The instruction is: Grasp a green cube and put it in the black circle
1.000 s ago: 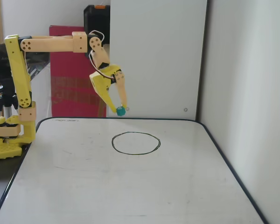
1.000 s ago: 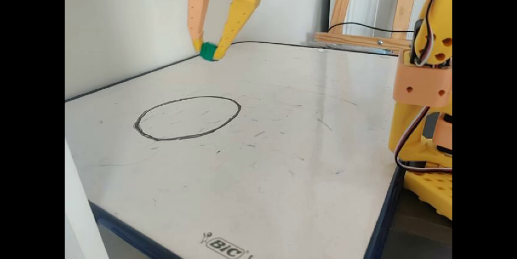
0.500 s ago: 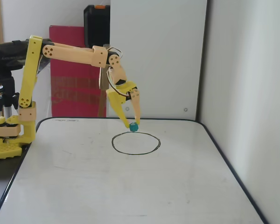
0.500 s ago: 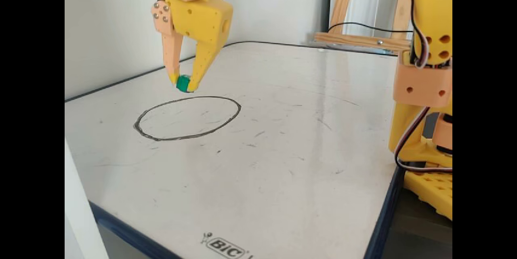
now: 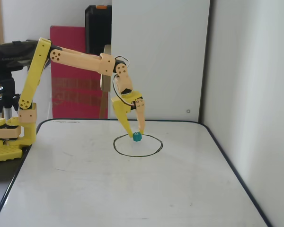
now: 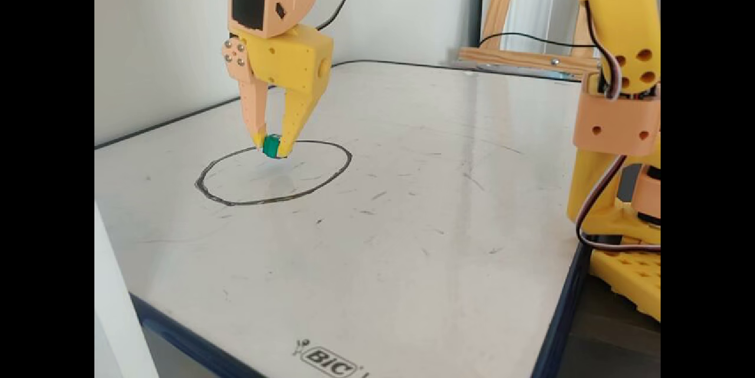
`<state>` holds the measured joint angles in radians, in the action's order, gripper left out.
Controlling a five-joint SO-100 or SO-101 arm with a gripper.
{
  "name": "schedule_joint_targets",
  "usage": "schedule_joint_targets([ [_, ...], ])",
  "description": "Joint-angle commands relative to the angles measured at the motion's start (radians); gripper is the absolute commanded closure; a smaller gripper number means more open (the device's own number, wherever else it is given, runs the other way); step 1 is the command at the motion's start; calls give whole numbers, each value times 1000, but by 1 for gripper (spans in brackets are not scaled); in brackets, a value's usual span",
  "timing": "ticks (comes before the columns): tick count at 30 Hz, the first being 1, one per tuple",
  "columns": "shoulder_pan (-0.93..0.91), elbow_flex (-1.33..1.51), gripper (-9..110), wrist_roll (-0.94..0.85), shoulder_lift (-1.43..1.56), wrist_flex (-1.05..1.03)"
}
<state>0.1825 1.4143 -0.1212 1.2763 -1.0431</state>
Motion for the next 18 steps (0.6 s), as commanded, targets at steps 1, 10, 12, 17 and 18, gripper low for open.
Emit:
schedule_joint_targets([
  [1, -9, -40, 101, 0, 8, 9],
  [10, -5, -40, 101, -6, -12, 15],
  [12, -2, -40, 101, -6, -17, 17],
  [17, 2, -40, 96, -9, -21, 17],
  [18, 2, -40, 95, -9, -23, 17],
])
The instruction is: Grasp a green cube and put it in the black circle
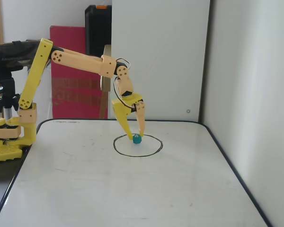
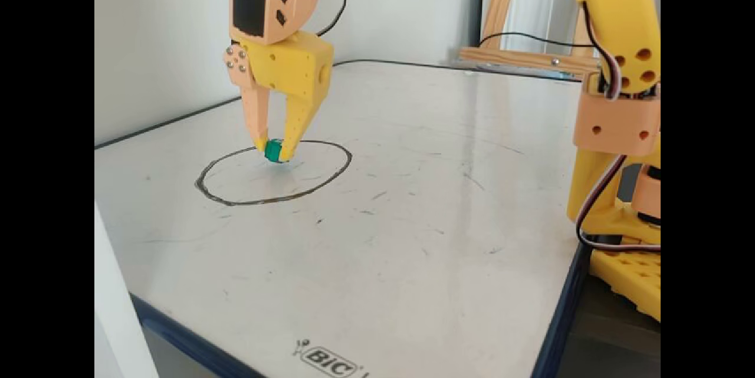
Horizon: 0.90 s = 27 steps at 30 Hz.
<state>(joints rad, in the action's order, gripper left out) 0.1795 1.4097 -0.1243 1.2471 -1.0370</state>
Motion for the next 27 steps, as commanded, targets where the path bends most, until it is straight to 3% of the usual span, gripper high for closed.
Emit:
schedule_joint_targets([
  [1, 5, -34, 94, -6, 6, 11],
  [13, -6, -31, 89, 8, 60, -5],
  [21, 3, 26, 91, 152, 483, -184],
  [27, -52, 282, 97, 232, 962, -152],
])
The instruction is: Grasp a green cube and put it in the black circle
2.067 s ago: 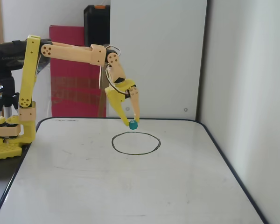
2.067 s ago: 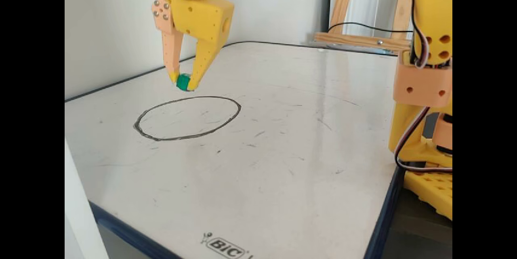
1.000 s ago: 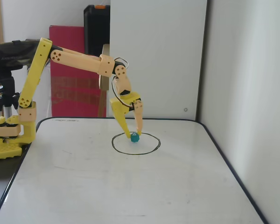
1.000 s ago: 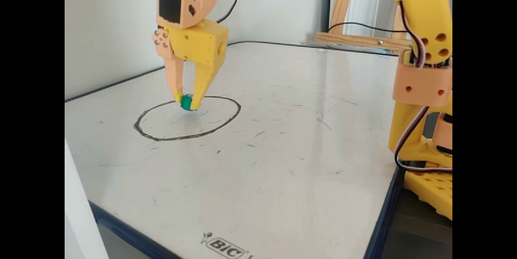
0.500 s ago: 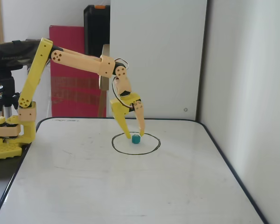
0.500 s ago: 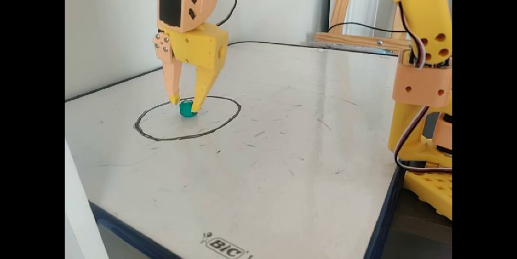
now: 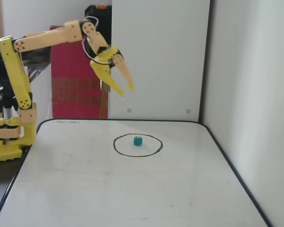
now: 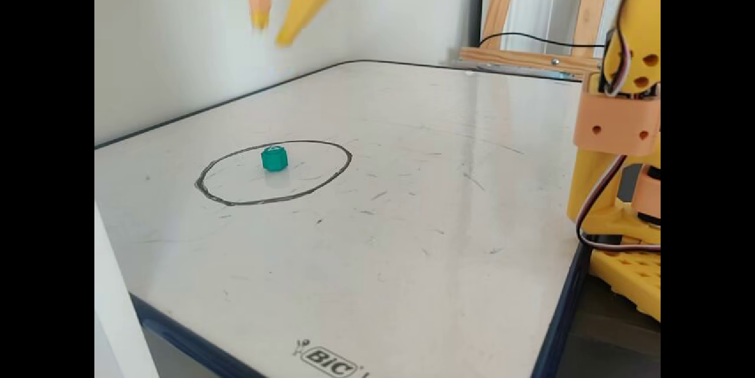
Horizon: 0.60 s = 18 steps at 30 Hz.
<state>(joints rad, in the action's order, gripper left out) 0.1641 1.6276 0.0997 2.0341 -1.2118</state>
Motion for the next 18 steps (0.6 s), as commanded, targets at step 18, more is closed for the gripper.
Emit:
schedule_joint_targets([
  [18, -239, 1005, 101, -78, 1055, 186],
])
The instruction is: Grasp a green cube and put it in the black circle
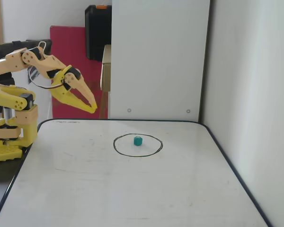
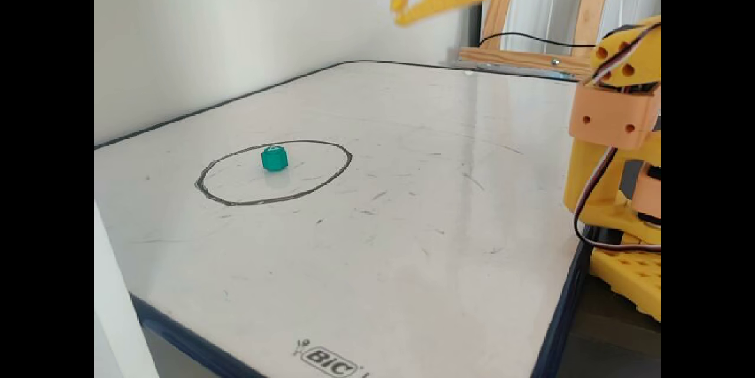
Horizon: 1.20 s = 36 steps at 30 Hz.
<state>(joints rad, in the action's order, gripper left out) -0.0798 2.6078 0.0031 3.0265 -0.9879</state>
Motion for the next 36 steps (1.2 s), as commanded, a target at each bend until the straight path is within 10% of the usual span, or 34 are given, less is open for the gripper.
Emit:
schedule_joint_targets([
  [1, 9, 49, 101, 18, 94, -64],
  [36, 146, 466, 101, 5, 354, -94],
])
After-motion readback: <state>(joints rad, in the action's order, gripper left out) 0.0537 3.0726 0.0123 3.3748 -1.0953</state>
